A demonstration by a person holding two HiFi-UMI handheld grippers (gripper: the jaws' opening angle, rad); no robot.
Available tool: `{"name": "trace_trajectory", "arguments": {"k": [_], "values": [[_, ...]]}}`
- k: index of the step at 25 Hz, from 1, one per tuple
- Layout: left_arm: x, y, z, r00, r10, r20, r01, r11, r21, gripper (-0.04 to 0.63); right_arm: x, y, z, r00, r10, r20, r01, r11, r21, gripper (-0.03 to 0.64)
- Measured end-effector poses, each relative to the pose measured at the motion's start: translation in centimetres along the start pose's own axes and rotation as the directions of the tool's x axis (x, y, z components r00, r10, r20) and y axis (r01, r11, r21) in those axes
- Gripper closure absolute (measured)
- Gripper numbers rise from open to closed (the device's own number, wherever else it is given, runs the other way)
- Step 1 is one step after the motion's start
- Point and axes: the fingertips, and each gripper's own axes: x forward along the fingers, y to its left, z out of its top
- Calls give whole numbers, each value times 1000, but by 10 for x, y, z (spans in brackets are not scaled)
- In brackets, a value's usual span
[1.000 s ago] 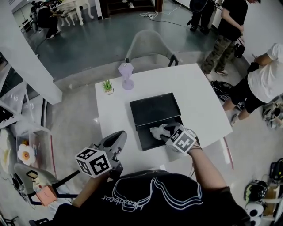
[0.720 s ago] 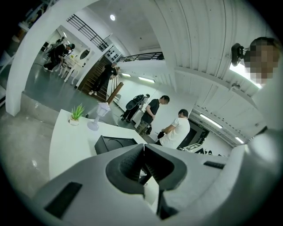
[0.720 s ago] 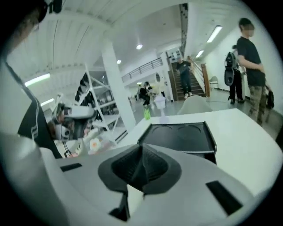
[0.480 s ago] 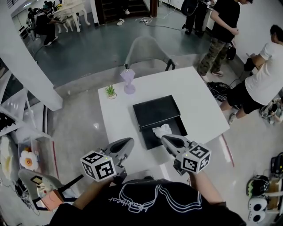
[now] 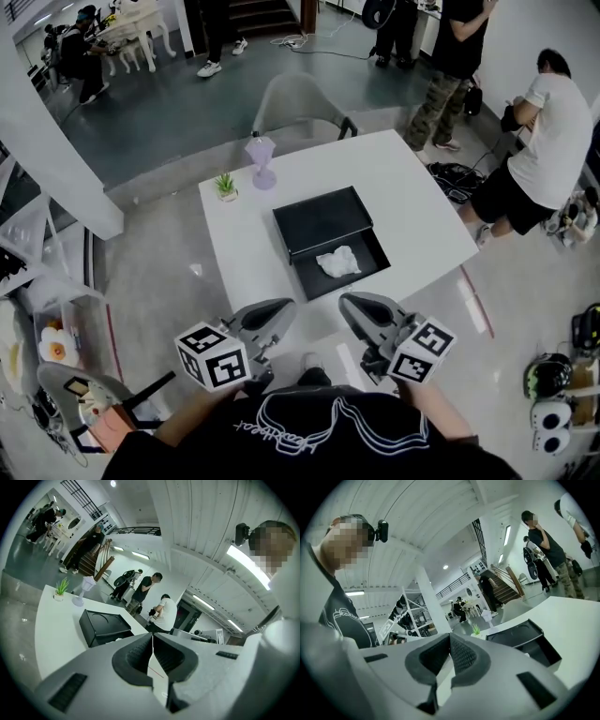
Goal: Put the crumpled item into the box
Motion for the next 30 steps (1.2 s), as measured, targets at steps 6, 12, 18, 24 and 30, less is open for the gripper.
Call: {"name": "trace_trajectory", "arguments": {"k": [6,12,18,24,30], "values": [[1,-18,-9,999,-40,2,40,999,8,588,-15,17,-9,1000,6,-12,-7,999,-37,614],[3,-32,-9,999,-48,-5,48,998,31,588,-27,19,0,1000,-5,18,6,999,-50,614],[3,-37,0,999,-42,3,42,998,55,588,-30,23,10,1000,7,30,-4,997,-74,614],[8,-33,3,999,-33,4,33,998,59,588,-27,17,11,1000,16,18,-15,996,-83,614],[21,-22,8,1000,-31,-3,31,998,53,588,-20,0,14,1000,2,1,-2,995,-97,614]]}}
